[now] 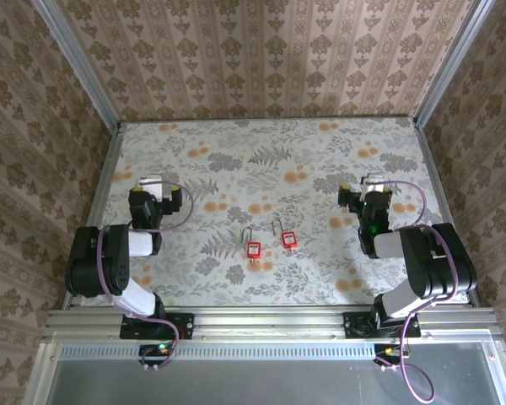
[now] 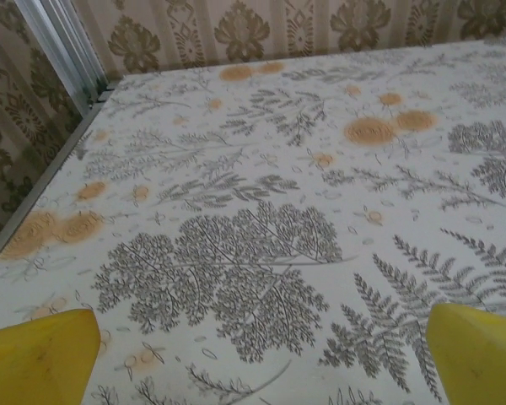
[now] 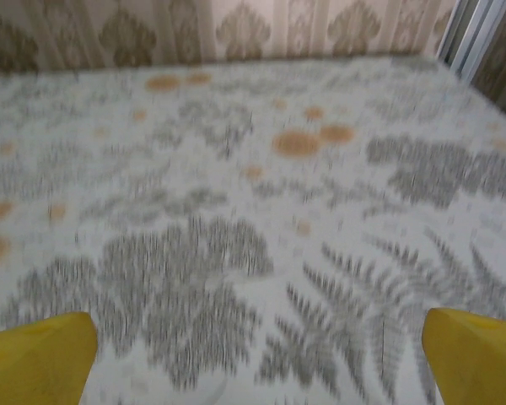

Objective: Unlock with the key

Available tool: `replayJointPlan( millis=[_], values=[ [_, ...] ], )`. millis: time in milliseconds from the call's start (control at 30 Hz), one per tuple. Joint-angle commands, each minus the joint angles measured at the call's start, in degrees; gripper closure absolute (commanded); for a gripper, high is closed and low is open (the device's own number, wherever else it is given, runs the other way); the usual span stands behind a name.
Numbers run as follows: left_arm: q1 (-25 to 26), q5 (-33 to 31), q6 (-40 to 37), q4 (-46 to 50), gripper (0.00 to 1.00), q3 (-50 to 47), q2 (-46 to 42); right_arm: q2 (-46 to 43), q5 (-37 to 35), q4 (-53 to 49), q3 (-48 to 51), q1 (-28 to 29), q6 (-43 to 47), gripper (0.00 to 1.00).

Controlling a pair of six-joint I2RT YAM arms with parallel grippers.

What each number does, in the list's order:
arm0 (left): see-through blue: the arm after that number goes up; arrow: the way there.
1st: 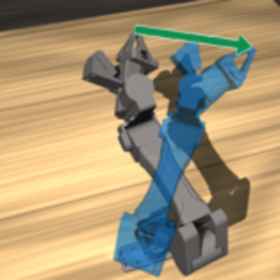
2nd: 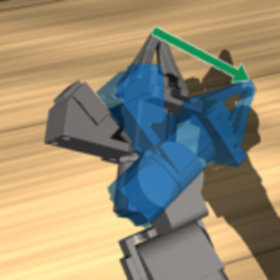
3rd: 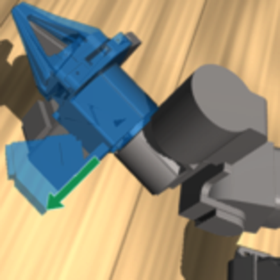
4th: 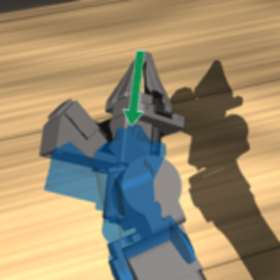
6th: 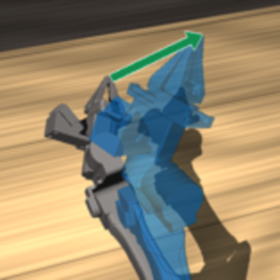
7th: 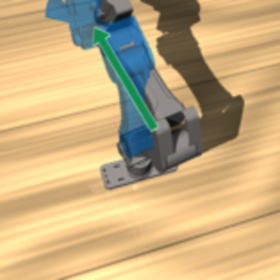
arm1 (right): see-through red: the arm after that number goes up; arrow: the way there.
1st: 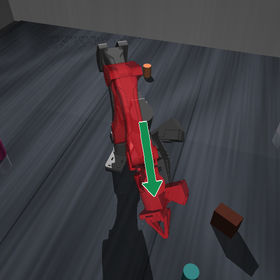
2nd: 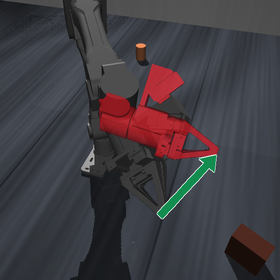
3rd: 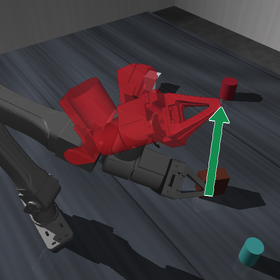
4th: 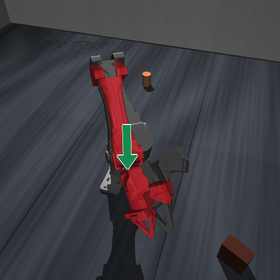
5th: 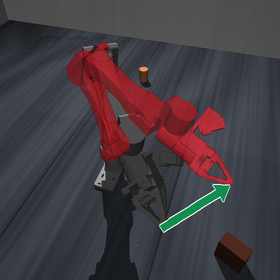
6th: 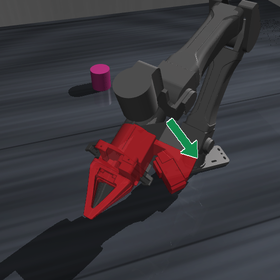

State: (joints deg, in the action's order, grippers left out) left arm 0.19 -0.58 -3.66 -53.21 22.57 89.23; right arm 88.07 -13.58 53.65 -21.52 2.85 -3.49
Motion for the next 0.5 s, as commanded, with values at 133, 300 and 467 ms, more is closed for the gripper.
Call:
replayJointPlan(
  millis=[133,300,467],
  values=[
    [-0.32,1.77,0.72,1.35,0.0,0.09,-0.26,-0.62,-2.6,-2.23,-0.37,-0.09,-0.93,0.0],
    [-0.21,1.72,0.76,1.38,0.0,0.11,-0.26,-0.53,-2.58,-2.48,-0.54,-0.06,-1.07,0.0],
    [-0.3,1.81,0.76,1.27,0.0,0.02,-0.28,-0.54,-2.5,-2.24,-0.41,-0.07,-1.0,0.0]
  ],
)
